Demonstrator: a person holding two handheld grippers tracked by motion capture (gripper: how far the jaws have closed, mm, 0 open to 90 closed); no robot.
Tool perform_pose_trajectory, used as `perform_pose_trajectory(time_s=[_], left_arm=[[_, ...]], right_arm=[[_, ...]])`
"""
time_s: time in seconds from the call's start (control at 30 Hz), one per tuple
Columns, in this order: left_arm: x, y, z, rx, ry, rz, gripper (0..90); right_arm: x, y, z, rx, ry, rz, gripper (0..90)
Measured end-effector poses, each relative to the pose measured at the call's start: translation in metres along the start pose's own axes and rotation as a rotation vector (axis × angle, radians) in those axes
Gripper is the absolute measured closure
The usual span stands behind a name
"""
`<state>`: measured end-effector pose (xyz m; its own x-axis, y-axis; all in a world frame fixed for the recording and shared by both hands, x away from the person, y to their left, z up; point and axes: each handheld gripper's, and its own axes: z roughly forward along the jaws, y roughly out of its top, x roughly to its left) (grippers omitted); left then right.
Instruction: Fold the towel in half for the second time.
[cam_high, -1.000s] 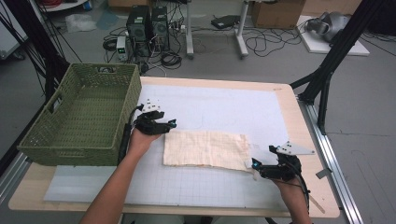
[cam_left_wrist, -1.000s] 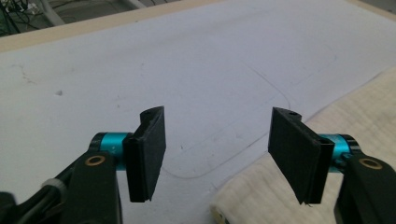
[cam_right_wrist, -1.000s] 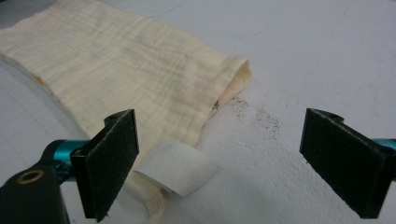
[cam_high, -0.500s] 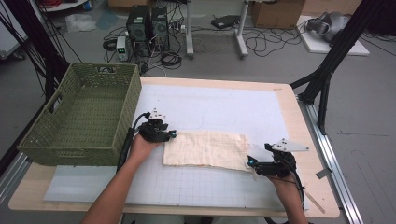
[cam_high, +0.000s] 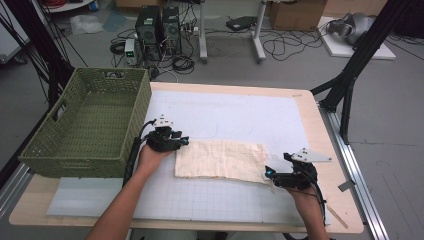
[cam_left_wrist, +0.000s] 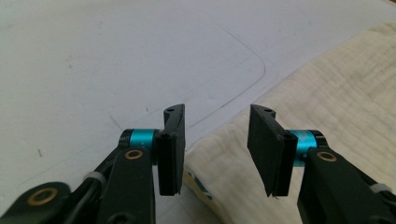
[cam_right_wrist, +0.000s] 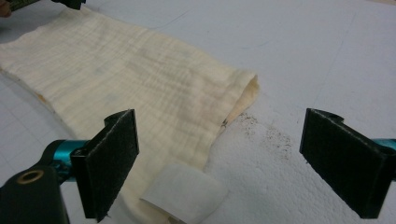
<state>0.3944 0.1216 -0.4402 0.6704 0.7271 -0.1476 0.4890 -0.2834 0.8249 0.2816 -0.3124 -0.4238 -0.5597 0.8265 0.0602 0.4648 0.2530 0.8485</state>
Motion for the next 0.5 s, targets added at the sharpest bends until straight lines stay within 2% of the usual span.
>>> perform_pose_trajectory(time_s=[0.1, 0.17, 0.27, 0.37, 0.5], left_arm=[[-0.001, -0.003, 0.005, 0.047, 0.004, 0.007, 57.4], [-0.002, -0.004, 0.008, 0.070, 0.018, 0.031, 60.1], [-0.005, -0.004, 0.007, 0.091, 0.047, 0.073, 75.0], [-0.005, -0.004, 0.006, 0.101, 0.053, 0.062, 85.0], [-0.005, -0.004, 0.006, 0.096, 0.055, 0.068, 86.8]], right_arm=[[-0.001, 0.001, 0.001, -0.002, 0.000, -0.001, 10.9], [-0.002, 0.002, 0.002, -0.001, -0.003, -0.001, 11.0], [-0.006, 0.004, 0.005, 0.007, -0.014, -0.007, 11.1], [-0.015, 0.012, 0.011, 0.004, -0.027, 0.009, 11.1], [-0.029, 0.028, 0.031, 0.027, -0.025, 0.020, 11.1]])
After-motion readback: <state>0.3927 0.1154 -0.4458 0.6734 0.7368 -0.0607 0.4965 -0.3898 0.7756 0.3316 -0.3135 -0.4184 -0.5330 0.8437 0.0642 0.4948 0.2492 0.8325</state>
